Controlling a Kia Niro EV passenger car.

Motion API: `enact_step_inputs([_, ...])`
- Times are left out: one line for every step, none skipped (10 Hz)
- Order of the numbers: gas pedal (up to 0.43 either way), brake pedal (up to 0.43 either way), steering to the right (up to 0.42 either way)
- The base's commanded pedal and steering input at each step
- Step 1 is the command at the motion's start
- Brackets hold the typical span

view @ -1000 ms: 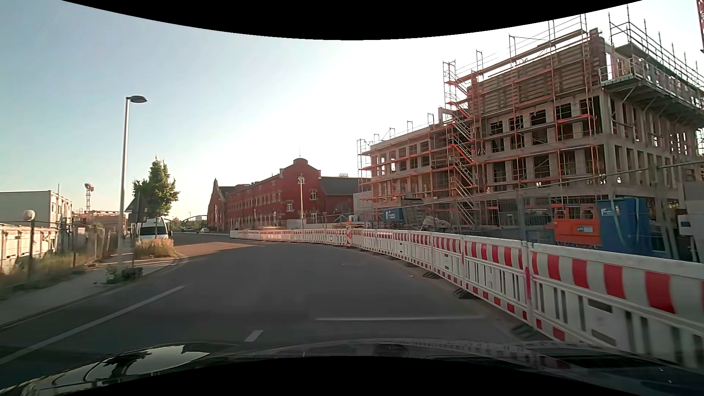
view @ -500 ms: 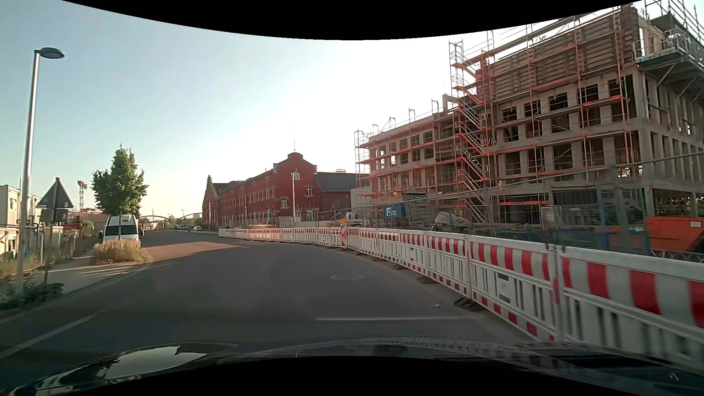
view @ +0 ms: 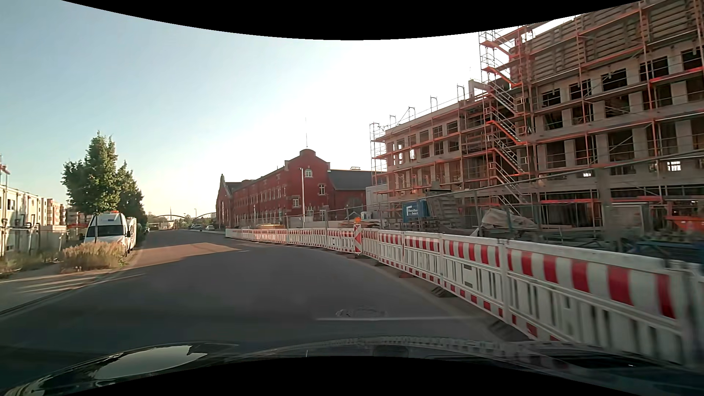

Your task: Follow the waypoints while adhering to traffic rules and regulations

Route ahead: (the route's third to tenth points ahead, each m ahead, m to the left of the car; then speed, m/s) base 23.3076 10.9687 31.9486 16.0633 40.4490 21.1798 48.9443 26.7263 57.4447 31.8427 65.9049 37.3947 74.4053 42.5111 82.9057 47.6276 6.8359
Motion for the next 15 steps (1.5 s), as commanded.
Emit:
enact_step_inputs([0.138,0.000,-0.101])
enact_step_inputs([0.138,0.000,-0.108])
enact_step_inputs([0.138,0.000,-0.114])
enact_step_inputs([0.130,0.000,-0.118])
enact_step_inputs([0.130,0.000,-0.122])
enact_step_inputs([0.130,0.000,-0.124])
enact_step_inputs([0.130,0.000,-0.127])
enact_step_inputs([0.118,0.000,-0.131])
enact_step_inputs([0.118,0.000,-0.134])
enact_step_inputs([0.118,0.000,-0.134])
enact_step_inputs([0.118,0.000,-0.135])
enact_step_inputs([0.118,0.000,-0.133])
enact_step_inputs([0.087,0.000,-0.129])
enact_step_inputs([0.059,0.000,-0.123])
enact_step_inputs([0.020,0.000,-0.115])
